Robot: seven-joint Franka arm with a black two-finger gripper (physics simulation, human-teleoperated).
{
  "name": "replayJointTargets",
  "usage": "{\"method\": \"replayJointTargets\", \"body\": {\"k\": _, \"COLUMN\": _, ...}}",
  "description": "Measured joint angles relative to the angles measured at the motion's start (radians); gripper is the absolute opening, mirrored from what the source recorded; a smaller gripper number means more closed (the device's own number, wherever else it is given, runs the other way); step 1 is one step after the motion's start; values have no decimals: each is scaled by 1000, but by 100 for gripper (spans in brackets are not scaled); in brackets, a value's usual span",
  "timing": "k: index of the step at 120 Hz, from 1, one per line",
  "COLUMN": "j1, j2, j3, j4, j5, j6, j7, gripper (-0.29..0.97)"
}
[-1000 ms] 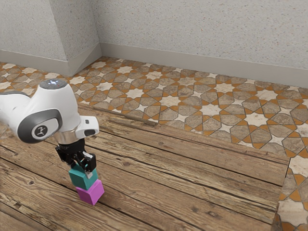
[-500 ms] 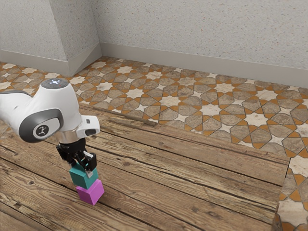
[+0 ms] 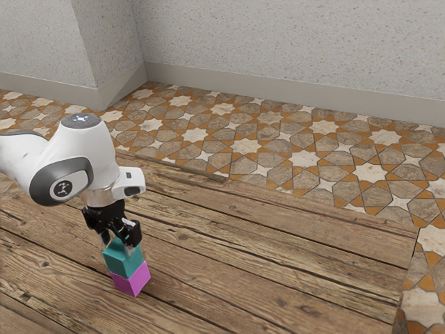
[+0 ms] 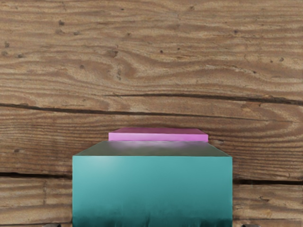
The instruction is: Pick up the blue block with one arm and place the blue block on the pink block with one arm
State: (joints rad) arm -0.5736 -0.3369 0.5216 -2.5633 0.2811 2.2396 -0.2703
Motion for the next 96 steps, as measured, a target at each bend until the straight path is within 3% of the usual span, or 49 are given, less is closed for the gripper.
{"method": "replayJointTargets", "body": {"k": 34, "j1": -1, "j2": -26, "j3": -4, "j4": 2, "j5": -5, "j6": -4, "j7": 12, "gripper": 61}}
{"method": "replayJointTargets", "body": {"k": 96, "j1": -2, "j2": -69, "j3": -9, "j4": 32, "j5": -5, "j6": -44, "j7": 23, "gripper": 66}}
